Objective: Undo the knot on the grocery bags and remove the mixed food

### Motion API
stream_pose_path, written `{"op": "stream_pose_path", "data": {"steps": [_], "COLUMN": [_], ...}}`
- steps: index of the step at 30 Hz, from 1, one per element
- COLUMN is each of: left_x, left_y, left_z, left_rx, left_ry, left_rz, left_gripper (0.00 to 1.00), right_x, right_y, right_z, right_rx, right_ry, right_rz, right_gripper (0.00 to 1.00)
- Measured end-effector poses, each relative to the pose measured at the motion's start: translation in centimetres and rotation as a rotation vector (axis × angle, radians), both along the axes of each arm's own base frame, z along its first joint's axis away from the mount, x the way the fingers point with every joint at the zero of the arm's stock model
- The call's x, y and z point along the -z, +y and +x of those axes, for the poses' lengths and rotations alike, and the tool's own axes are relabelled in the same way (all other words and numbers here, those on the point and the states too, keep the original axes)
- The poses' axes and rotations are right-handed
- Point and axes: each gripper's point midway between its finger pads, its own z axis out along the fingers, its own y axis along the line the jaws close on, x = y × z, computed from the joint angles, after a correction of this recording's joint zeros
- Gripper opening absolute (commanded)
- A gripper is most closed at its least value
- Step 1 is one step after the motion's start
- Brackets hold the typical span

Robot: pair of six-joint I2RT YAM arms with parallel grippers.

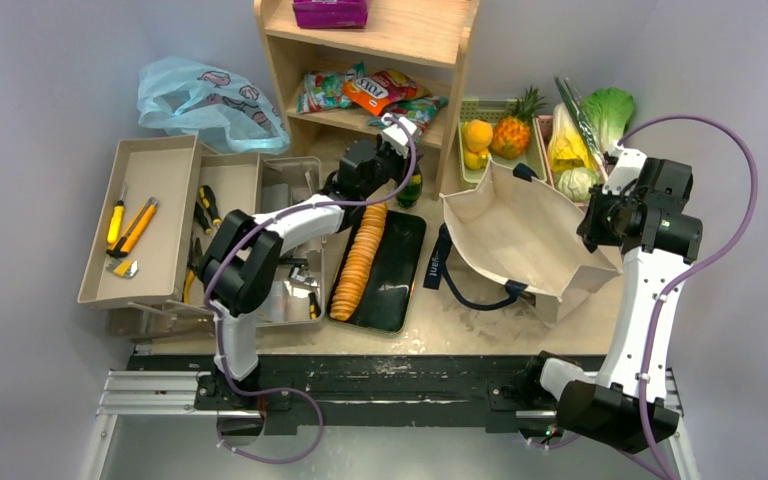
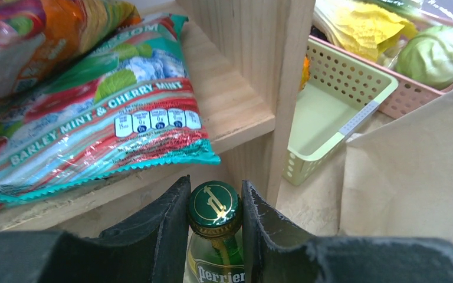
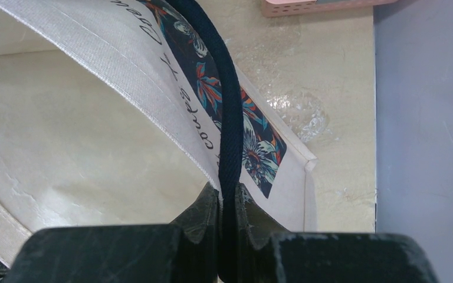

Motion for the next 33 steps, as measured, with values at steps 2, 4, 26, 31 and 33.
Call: {"op": "stream_pose_path", "data": {"steps": [2, 4, 26, 31, 33], "left_x": [0.8, 1.8, 2.3, 0.9, -0.5], "left_y": [0.0, 0.1, -0.2, 1.0, 2.2], "left_z": [0.4, 0.7, 1.4, 0.0, -1.2], "left_rx": [-0.002, -0.004, -0.012, -0.026, -0.039], "left_ry": [-0.002, 0.003, -0.019, -0.025, -0.037], "left_rz": [0.010, 0.025, 0.006, -0.010, -0.025], "left_gripper": [0.00, 0.00, 0.65, 0.79, 0.80], "right_x": [0.0, 0.0, 0.0, 0.0, 0.1], "right_y": [0.0, 0.1, 0.1, 0.1, 0.1], "right_z": [-0.1, -0.2, -0.4, -0.3, -0.2], "right_rx": [0.000, 0.000, 0.001, 0.000, 0.000], "right_ry": [0.003, 0.006, 0.025, 0.024, 0.024], "right_rz": [0.000, 0.002, 0.008, 0.008, 0.009], "right_gripper": [0.00, 0.00, 0.00, 0.00, 0.00]}}
